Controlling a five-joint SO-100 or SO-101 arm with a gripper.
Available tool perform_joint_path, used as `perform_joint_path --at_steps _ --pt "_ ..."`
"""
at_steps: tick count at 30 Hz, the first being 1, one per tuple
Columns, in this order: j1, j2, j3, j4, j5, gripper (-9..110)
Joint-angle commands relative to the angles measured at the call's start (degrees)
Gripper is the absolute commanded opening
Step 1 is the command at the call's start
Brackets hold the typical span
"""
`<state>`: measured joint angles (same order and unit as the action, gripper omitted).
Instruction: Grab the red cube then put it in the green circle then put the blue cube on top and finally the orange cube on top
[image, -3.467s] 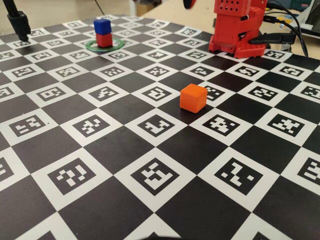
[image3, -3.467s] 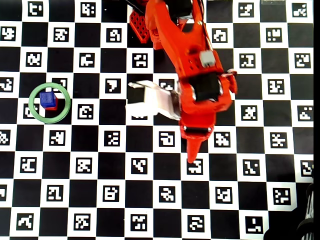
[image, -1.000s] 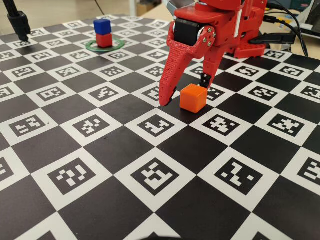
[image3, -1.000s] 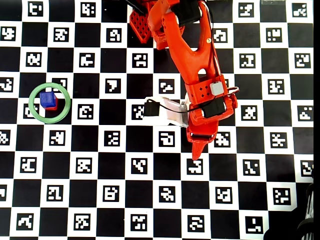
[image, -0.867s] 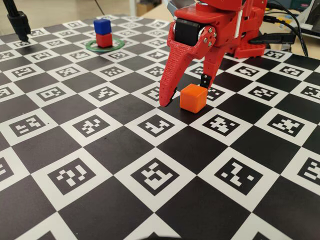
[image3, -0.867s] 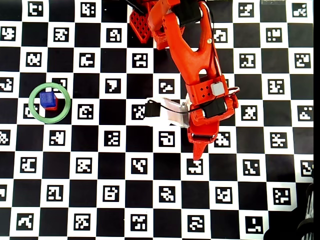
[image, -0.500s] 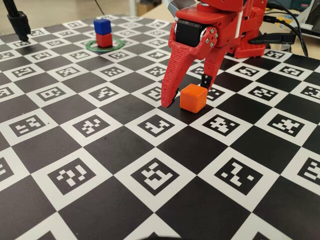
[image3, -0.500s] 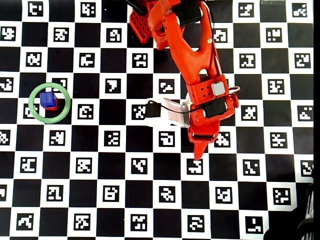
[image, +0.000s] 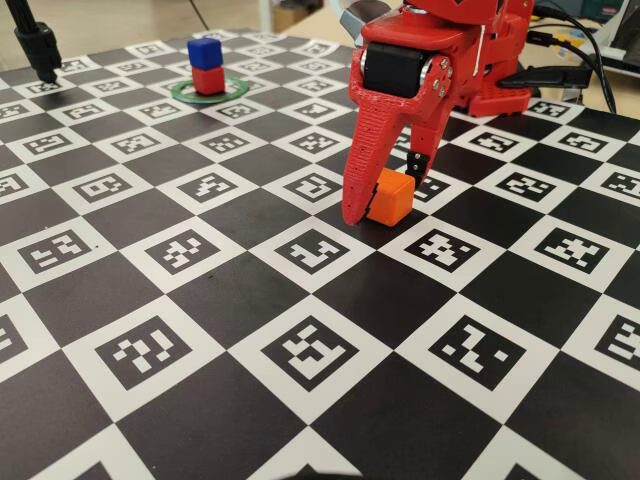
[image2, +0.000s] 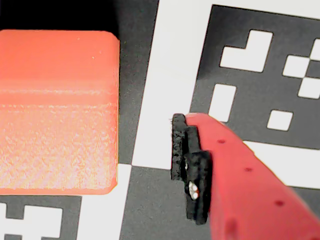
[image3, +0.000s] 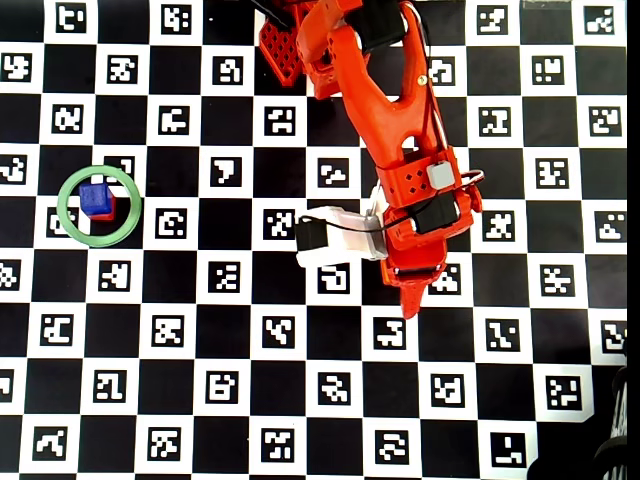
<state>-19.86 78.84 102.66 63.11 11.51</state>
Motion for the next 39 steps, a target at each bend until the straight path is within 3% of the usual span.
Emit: perform_joint_path --at_steps 1,15,19,23,39 --pt "-0.5 1.0 -0.7 -0.3 -0.4 49" --pt "0.9 -1.2 -2.0 -0.8 0.4 35" --pt "1.1 -1.2 -2.1 -1.4 0.4 25" --pt "2.5 -1.1 -2.1 -2.7 2.7 7" --pt "1.1 3.3 -4.2 0.8 1.7 3"
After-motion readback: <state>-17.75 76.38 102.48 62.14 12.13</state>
